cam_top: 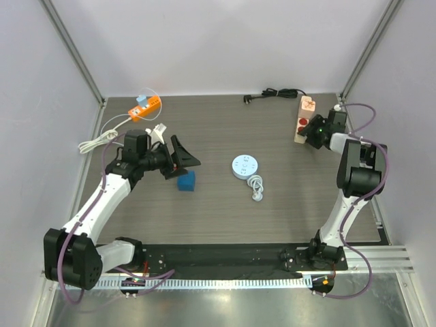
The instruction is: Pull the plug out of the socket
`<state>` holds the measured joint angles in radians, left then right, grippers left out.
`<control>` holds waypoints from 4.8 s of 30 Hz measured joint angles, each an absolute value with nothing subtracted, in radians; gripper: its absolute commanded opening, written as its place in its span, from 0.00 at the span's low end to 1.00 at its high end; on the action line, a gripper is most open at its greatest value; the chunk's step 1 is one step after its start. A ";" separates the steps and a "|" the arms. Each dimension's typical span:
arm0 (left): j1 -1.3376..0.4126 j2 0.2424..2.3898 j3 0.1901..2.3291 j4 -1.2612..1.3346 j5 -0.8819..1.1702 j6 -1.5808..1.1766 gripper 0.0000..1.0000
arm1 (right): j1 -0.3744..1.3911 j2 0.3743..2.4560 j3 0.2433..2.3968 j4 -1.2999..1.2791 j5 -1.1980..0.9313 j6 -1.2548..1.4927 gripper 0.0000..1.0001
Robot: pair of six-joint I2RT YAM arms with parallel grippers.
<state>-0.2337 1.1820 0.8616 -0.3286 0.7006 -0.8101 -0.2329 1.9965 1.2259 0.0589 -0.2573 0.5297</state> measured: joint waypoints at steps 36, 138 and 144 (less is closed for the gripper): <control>-0.239 1.126 0.855 -0.374 0.640 -0.809 0.88 | -0.041 2.145 1.564 -0.339 0.099 0.257 0.19; -0.914 2.480 2.240 -0.466 -0.118 -0.672 0.00 | -0.055 1.109 0.441 -0.110 -0.295 0.577 0.86; -0.900 2.419 2.145 -0.452 -0.033 -0.699 0.00 | -0.055 1.113 0.441 -0.030 -0.357 0.583 0.83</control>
